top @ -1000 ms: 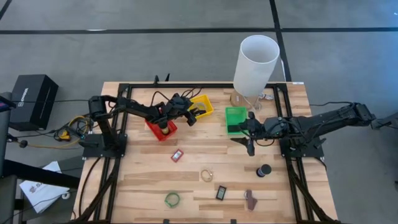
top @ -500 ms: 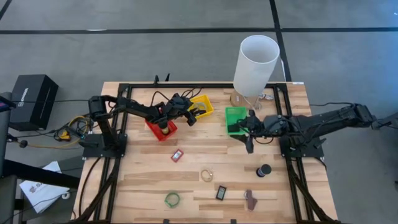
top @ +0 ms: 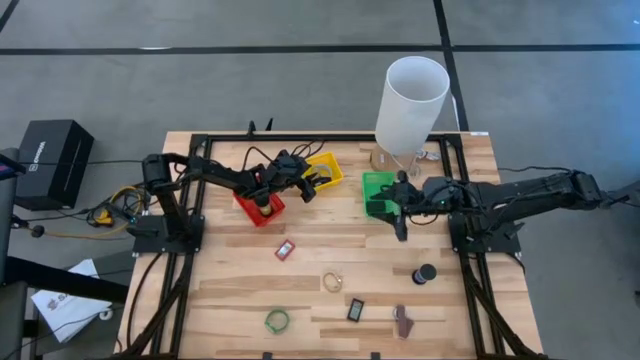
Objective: Pick & Place Office items
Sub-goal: Put the black digital clock into the green basket
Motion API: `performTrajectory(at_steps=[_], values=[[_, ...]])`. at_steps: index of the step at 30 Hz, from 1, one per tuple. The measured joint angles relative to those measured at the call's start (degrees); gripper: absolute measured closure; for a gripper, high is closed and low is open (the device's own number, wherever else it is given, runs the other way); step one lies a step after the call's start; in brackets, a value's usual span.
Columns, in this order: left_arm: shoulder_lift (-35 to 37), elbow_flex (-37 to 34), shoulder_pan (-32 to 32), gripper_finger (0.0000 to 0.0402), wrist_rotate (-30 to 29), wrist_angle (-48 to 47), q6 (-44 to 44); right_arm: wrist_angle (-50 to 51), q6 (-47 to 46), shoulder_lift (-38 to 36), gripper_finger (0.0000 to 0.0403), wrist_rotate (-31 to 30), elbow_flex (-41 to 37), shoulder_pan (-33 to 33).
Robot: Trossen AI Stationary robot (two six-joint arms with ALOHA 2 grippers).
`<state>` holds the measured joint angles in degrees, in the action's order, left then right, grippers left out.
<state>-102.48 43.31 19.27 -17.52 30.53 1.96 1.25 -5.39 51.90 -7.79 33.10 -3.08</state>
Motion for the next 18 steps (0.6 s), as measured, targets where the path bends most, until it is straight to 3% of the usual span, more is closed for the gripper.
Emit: performTrajectory(at_steps=[9, 15, 18], values=[[0.00, 0.02, 0.00, 0.0257, 0.00, 0.62, 0.00, -14.22, 0.61, 9.85, 0.0179, 5.96, 0.02, -2.35], [0.00, 0.02, 0.00, 0.0257, 0.00, 0.72, 0.02, -20.96, 12.21, 18.40, 0.0179, 16.32, 0.02, -4.97], [0.00, 0.02, 0.00, 0.0257, 0.01, 0.71, 0.01, -21.90, 16.25, 21.24, 0.0179, 18.26, 0.83, -6.78]])
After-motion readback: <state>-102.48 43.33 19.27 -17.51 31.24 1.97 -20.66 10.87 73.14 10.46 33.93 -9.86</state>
